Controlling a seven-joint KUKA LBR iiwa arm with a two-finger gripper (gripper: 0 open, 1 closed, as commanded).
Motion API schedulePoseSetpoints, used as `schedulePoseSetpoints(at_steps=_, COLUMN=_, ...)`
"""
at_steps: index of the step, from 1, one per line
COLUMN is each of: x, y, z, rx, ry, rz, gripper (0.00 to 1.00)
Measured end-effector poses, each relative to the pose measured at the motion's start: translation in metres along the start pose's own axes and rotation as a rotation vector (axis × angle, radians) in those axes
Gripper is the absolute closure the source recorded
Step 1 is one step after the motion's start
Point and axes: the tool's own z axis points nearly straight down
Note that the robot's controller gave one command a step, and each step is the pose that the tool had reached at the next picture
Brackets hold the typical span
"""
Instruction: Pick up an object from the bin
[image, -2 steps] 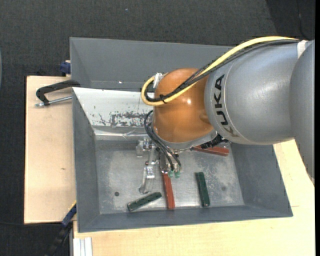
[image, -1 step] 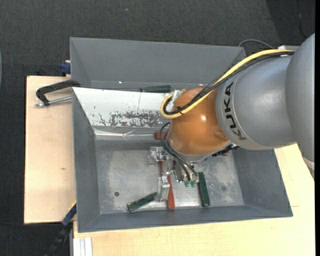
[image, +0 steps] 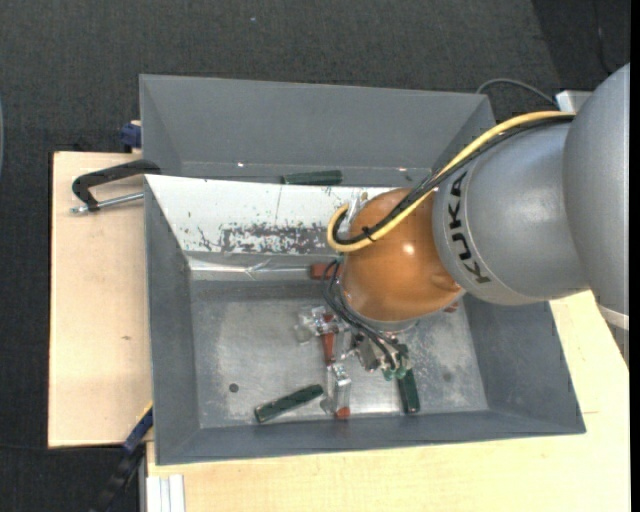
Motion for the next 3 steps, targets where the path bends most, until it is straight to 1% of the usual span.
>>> schedulePoseSetpoints(at_steps=1, x=0.002, y=0.002, z=0.030, rx=-0.004, ry=0.000, rz=-0.586, gripper=1.00)
schedulePoseSetpoints(at_steps=2, x=0.002, y=0.002, z=0.030, rx=-0.004, ry=-0.001, rz=-0.586, gripper=1.00)
schedulePoseSetpoints(at_steps=3, x=-0.020, y=0.059, z=-0.101, rx=-0.003, ry=-0.010, rz=-0.579, gripper=1.00)
